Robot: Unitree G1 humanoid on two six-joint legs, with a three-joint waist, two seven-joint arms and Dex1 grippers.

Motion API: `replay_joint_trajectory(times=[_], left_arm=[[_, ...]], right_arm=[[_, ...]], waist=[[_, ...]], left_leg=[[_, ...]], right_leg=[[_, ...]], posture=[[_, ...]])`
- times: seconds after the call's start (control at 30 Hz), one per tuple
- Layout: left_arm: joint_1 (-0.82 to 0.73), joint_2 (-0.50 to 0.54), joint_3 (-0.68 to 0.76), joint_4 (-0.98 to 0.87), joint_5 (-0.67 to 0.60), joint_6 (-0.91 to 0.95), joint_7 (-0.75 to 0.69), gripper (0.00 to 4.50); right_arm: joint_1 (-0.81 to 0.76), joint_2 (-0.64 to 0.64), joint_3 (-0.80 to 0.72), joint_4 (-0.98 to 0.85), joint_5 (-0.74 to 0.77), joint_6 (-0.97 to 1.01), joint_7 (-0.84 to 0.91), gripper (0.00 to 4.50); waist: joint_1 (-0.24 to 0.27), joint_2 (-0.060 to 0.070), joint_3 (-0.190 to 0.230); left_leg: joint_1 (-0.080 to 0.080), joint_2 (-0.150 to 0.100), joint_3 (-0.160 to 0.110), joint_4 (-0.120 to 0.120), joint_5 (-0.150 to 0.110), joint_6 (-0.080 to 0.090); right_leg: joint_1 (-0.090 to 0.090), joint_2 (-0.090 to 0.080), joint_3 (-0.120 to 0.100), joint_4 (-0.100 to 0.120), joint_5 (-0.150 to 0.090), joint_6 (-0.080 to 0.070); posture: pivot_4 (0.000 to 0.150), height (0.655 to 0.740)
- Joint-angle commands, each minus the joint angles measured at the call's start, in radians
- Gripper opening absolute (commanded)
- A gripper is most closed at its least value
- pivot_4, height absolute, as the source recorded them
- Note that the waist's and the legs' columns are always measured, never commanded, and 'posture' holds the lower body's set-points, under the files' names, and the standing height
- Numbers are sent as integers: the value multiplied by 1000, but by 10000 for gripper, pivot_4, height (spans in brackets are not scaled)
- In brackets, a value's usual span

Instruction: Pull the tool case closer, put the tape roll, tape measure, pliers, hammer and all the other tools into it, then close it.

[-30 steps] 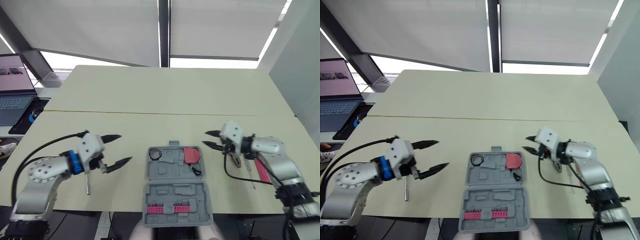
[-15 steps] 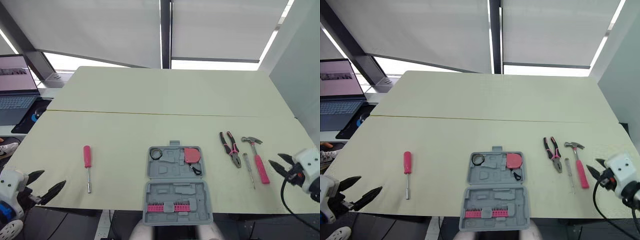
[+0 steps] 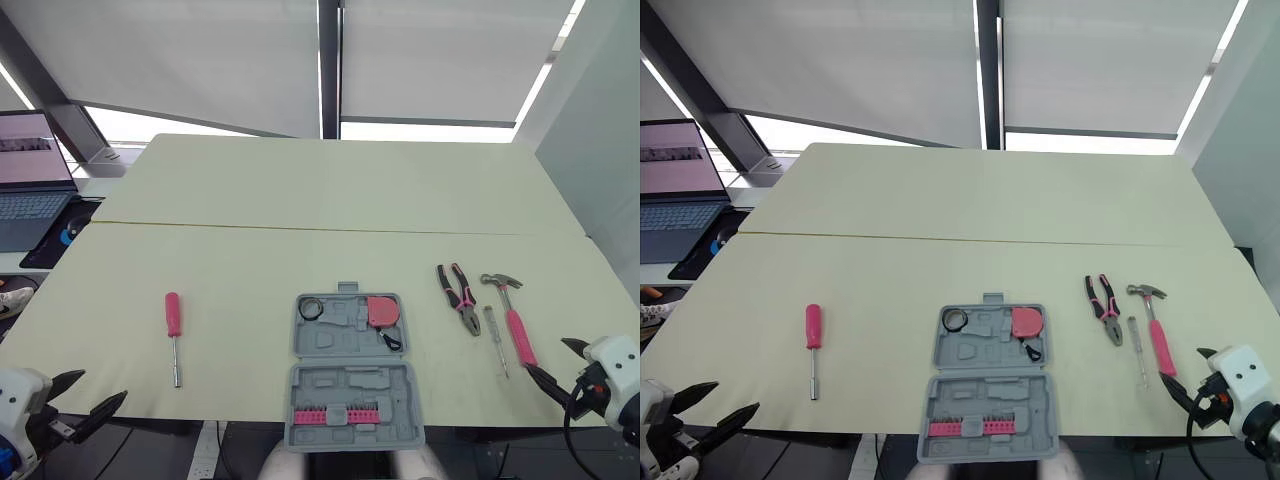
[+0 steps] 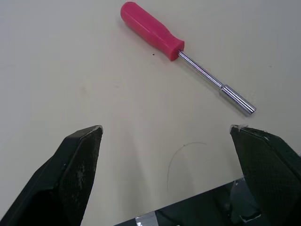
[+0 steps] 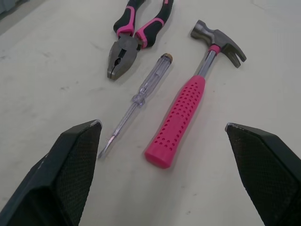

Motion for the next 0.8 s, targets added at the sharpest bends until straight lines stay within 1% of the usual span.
replay_joint_trajectory(times=[0.03, 0.23, 0.37, 0.6, 0.67, 0.8], left_arm=[[0, 0, 19, -25, -14, 11, 20, 45000], [-1, 6, 27, -43, -17, 8, 25, 45000], [-21, 33, -11, -157, -20, 1, -15, 45000], [-120, 63, -167, -358, -44, 55, -84, 45000], [-162, 72, -240, -427, -51, 75, -104, 45000], [-303, 83, -391, -550, -76, 146, -116, 45000]], right_arm=[[-14, -16, -2, 2, 5, -6, -8, 44791], [-39, -28, 21, 31, 2, -4, 0, 44791], [-51, -44, 35, 42, 5, -21, 20, 44791], [-67, -59, 57, 7, 23, -12, 42, 44791], [-80, -50, 84, -31, 29, 7, 32, 44791], [-123, -8, 165, -117, 49, 95, -24, 44791]], waist=[[0, 0, 0], [0, 0, 0], [1, -1, 0], [7, 0, 0], [7, 1, 0], [7, 1, 0]], left_leg=[[0, 0, 0, 0, 0, 0], [0, 0, 0, 0, 0, 0], [0, 0, 0, 0, 0, 0], [0, -1, 0, 0, 0, 0], [0, 0, 0, 0, 0, 0], [0, 0, 0, 0, 0, 0]], right_leg=[[0, 0, 0, 0, 0, 0], [0, 0, 0, 0, 0, 0], [0, 0, 0, 0, 0, 0], [0, 0, 0, 0, 0, 0], [0, 0, 0, 1, 0, 0], [0, 1, 1, 1, 0, 0]], posture=[[1500, 7400], [1500, 7400], [1500, 7400], [1500, 7400], [1500, 7400], [1500, 7400]])
